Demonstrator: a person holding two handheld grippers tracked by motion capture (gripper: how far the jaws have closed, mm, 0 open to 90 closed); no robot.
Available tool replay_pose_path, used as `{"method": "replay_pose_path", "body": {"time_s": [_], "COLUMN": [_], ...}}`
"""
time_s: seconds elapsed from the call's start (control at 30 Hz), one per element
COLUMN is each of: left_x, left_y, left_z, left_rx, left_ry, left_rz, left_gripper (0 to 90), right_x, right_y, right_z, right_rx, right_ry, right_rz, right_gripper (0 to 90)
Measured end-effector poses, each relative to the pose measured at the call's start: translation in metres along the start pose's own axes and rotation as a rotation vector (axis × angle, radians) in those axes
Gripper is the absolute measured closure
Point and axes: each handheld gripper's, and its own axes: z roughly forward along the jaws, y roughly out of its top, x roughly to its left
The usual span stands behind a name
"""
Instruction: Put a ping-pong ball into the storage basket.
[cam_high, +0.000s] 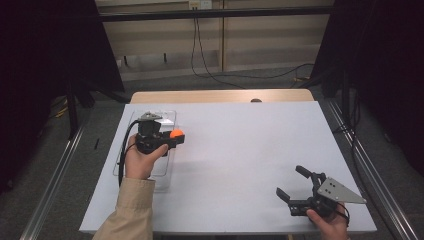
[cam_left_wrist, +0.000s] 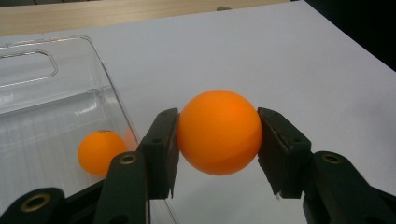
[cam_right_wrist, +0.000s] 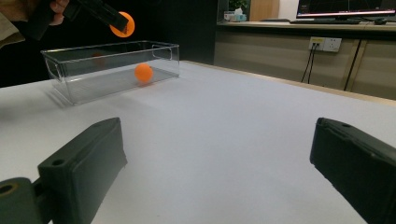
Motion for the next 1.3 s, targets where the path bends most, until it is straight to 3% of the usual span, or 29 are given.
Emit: {"method": "replay_pose_path", "body": {"time_s": [1.3], "left_x": [0.013], "left_y": [-0.003], "left_z": [-0.009], "left_rx": [-0.017], "left_ry": [0.03], "left_rz": [-0.018], "left_gripper": [50.9], "right_x": [0.0], "right_y": [0.0], "right_z": [0.0], "right_rx": [0.0], "right_ry": [0.001], "right_rz": [0.0], "right_gripper": [2.7]}}
